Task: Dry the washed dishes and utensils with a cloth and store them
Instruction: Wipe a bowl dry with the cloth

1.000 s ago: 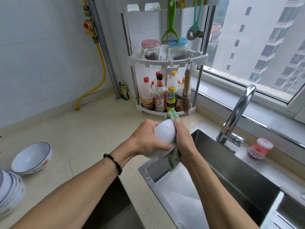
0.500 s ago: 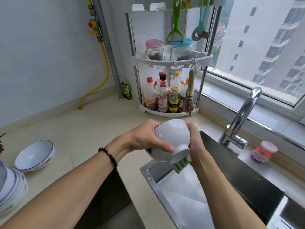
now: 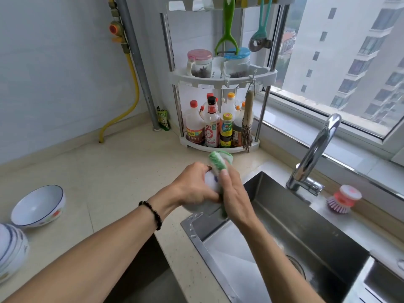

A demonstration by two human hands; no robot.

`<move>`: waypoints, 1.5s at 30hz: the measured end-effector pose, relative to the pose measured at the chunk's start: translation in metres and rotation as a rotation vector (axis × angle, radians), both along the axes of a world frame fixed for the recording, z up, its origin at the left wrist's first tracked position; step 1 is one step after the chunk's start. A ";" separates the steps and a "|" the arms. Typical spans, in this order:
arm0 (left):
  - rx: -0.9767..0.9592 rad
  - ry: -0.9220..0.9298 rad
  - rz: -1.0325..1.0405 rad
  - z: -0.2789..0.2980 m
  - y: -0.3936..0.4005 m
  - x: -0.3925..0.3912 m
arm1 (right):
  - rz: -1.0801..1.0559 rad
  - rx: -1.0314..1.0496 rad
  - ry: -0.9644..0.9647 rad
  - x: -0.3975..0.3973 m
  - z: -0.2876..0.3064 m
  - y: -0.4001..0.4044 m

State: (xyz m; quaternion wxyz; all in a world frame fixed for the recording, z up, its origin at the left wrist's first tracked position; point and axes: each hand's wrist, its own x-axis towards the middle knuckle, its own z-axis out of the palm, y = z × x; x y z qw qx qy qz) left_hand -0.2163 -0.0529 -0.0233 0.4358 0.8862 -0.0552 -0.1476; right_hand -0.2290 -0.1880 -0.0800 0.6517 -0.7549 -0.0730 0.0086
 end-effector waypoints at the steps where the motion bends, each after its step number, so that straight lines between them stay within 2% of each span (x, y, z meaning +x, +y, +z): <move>1: -0.004 -0.015 -0.005 0.000 -0.001 -0.002 | -0.034 0.135 0.116 0.005 0.000 -0.003; 3: -0.035 -0.035 0.033 0.001 -0.005 -0.004 | -0.087 0.346 0.362 0.015 0.004 -0.006; 4: -0.046 -0.050 0.059 0.002 -0.006 -0.003 | -0.092 0.343 0.349 0.017 0.007 -0.005; 6: -0.038 -0.077 0.063 0.004 -0.004 0.002 | -0.088 0.196 0.191 0.013 0.007 0.003; 8: 0.006 -0.072 0.008 0.009 -0.003 0.003 | -0.097 0.174 0.167 0.010 0.005 0.004; 11: -0.063 -0.062 -0.003 0.010 -0.003 -0.004 | -0.080 0.486 0.409 0.019 0.016 -0.009; 12: -0.090 -0.054 0.022 0.010 -0.002 -0.005 | -0.070 0.470 0.405 0.019 0.018 -0.011; 15: -0.030 -0.073 0.041 0.008 -0.003 -0.001 | -0.071 0.228 0.154 0.016 0.016 -0.002; 17: 0.065 -0.080 -0.003 0.013 -0.004 -0.002 | -0.062 0.232 0.139 0.013 0.006 0.003; 19: 0.018 -0.079 -0.002 0.017 0.000 -0.007 | -0.048 0.435 0.361 0.015 0.009 0.002; 21: -0.173 -0.038 0.104 0.021 0.007 -0.012 | -0.018 0.646 0.561 0.018 0.015 -0.002; 22: -0.265 -0.026 0.183 0.021 0.011 -0.013 | -0.005 0.659 0.585 0.018 0.018 -0.003; 24: -0.369 -0.005 0.346 0.017 0.017 -0.011 | 0.010 0.519 0.482 0.017 0.020 0.004; 26: -0.350 -0.002 0.473 0.012 0.021 -0.008 | 0.034 0.213 0.252 0.006 0.022 0.011; 28: -0.319 -0.027 0.586 0.008 0.025 -0.008 | 0.128 0.027 0.065 -0.006 0.018 0.020; 30: -0.295 -0.050 0.628 0.005 0.027 -0.014 | 0.093 0.011 0.078 -0.009 0.020 0.027; 33: -0.255 -0.071 0.612 0.003 0.024 -0.028 | 0.009 0.132 0.226 0.006 0.021 0.040; 37: -0.331 -0.124 0.637 0.004 0.043 -0.037 | 0.021 0.122 0.118 -0.012 0.017 0.071; 40: -0.272 -0.114 0.594 0.005 0.058 -0.053 | -0.001 0.251 0.291 -0.008 0.025 0.081; 41: -0.275 -0.114 0.600 0.004 0.063 -0.058 | 0.015 0.251 0.269 -0.010 0.026 0.086; 43: -0.278 -0.138 0.592 0.004 0.085 -0.065 | 0.079 0.128 0.079 -0.024 0.030 0.107; 45: -0.225 -0.126 0.494 0.010 0.108 -0.075 | 0.140 0.058 -0.017 -0.042 0.027 0.128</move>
